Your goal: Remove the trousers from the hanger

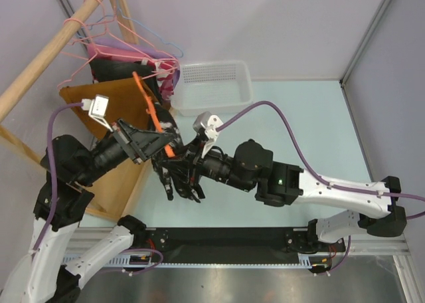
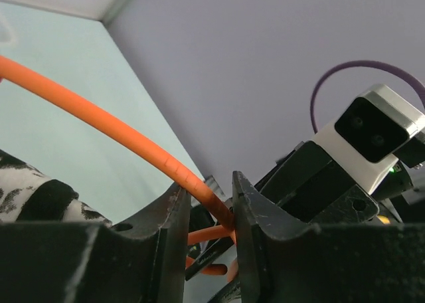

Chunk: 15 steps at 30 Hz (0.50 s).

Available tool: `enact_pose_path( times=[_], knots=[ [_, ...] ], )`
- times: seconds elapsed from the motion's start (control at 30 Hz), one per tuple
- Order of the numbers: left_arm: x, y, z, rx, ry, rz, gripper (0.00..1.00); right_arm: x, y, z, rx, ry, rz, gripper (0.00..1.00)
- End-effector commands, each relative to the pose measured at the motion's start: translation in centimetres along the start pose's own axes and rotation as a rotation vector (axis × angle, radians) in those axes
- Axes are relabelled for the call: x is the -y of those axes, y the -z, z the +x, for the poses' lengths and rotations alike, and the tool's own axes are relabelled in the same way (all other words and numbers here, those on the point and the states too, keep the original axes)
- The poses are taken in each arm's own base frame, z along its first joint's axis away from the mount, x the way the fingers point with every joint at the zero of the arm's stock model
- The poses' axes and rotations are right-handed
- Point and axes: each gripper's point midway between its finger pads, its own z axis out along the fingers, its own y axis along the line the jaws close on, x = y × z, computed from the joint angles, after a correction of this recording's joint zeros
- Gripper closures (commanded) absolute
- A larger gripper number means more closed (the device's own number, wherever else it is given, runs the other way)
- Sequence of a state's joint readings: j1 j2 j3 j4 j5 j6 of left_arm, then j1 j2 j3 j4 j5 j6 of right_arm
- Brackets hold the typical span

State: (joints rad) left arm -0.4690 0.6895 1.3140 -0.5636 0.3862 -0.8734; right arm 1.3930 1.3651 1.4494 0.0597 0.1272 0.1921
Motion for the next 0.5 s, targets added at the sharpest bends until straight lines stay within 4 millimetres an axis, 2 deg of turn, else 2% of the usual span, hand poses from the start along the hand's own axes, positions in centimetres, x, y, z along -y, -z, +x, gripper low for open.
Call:
enact_pose_path(
  times=[0.0,0.03,0.07,0.23,0.27,0.3,0.37,0.4,0.43,0.47],
  knots=[
    [7.2,-2.3,-1.3,-0.011,-0.093,0.365,0.93,-4.9,1.5,6.5,-0.168,-0.027,-0.121,1.00],
    [7.6,-2.3,-1.0,-0.028,-0.096,0.386,0.94,-4.9,1.7,6.9,-0.172,-0.029,-0.100,1.00],
    [8.2,-2.3,-0.9,-0.036,-0.099,0.413,1.00,-4.7,2.0,7.9,-0.188,-0.023,-0.087,1.00],
    [9.4,-2.0,0.3,-0.086,-0.028,0.531,1.00,-4.5,3.1,9.5,-0.202,-0.012,-0.012,1.00],
    [10.5,-1.3,0.2,-0.074,-0.045,0.606,1.00,-4.6,3.5,9.9,-0.206,-0.011,-0.006,1.00],
    [10.1,-1.4,0.7,-0.092,-0.028,0.620,1.00,-3.9,4.2,11.8,-0.252,0.001,0.026,1.00],
    [11.0,-0.8,1.2,-0.136,-0.027,0.681,1.00,-3.3,5.3,11.7,-0.244,-0.008,0.054,1.00],
    [11.2,-0.7,1.4,-0.152,-0.012,0.695,1.00,-2.8,6.0,13.4,-0.271,-0.008,0.069,1.00],
    [11.8,-0.1,1.2,-0.141,-0.024,0.738,1.00,-2.6,6.7,12.6,-0.246,-0.021,0.076,1.00],
    [11.7,-0.1,1.6,-0.159,-0.013,0.748,1.00,-2.5,7.2,13.2,-0.258,-0.017,0.073,1.00]
  ],
)
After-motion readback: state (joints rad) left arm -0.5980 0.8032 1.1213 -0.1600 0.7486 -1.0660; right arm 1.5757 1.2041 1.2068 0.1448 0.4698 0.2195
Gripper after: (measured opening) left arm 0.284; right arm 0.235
